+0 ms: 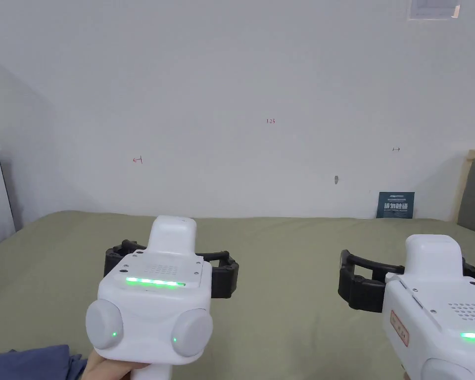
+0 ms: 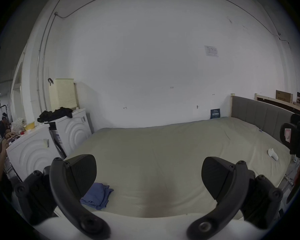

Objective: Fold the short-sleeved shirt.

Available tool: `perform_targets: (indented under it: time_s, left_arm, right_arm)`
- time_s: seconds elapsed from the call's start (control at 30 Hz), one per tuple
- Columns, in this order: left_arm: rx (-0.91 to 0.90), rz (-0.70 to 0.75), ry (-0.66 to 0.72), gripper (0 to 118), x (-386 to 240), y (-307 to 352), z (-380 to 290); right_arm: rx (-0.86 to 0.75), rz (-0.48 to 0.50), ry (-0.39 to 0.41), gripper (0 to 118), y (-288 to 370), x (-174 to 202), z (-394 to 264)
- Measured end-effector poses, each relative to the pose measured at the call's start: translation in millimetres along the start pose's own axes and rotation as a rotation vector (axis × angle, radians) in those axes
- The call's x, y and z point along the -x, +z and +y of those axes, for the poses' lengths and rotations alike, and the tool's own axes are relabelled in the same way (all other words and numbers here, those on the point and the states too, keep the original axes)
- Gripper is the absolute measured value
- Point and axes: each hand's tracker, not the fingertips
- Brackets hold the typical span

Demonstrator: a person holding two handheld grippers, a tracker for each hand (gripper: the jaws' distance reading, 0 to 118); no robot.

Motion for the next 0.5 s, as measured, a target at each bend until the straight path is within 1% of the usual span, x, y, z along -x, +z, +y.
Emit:
perform_targets:
  time_s: [0.03,0.07,0.1,0.2,0.27,0.3,0.33,0.37,0.43,0.5]
  left_arm:
    - [0.0,0.024,0.006,118,1,1,1]
    - [-0.014,0.018,0.017,118,2,3,1]
    - [-0.004,0.04,0.002,118,1,4,3]
    - [0.022,0.151,0.015,118,-1,3,7]
    - [0.014,0.141,0.0,118,1,2,10]
    - [0.018,0.103,0.004,118,3,1,13]
    - [0.04,0.096,0.022,118,4,0,15]
    - [0.053,0.077,0.079,118,6,-2,17]
    - [0.003,-0.024,0.135,118,14,2,16]
    - [-0.026,-0.101,0.154,118,19,9,14]
  right_arm:
    - [0.0,0.001,-0.003,118,1,1,2]
    - [-0.001,0.002,-0.003,118,1,-1,0]
    - [-0.003,0.003,-0.004,118,3,-1,1]
    - [-0.006,0.015,-0.012,118,5,-1,0]
    - [-0.009,0.02,-0.014,118,7,-1,0]
    - [-0.008,0.021,-0.017,118,7,0,0]
    - [-0.006,0.022,-0.02,118,7,-2,-2]
    - [-0.002,0.024,-0.024,118,7,-2,-2]
    - [-0.003,0.026,-0.028,118,6,-1,-2]
    - [0.0,0.024,-0.027,118,6,-3,-3]
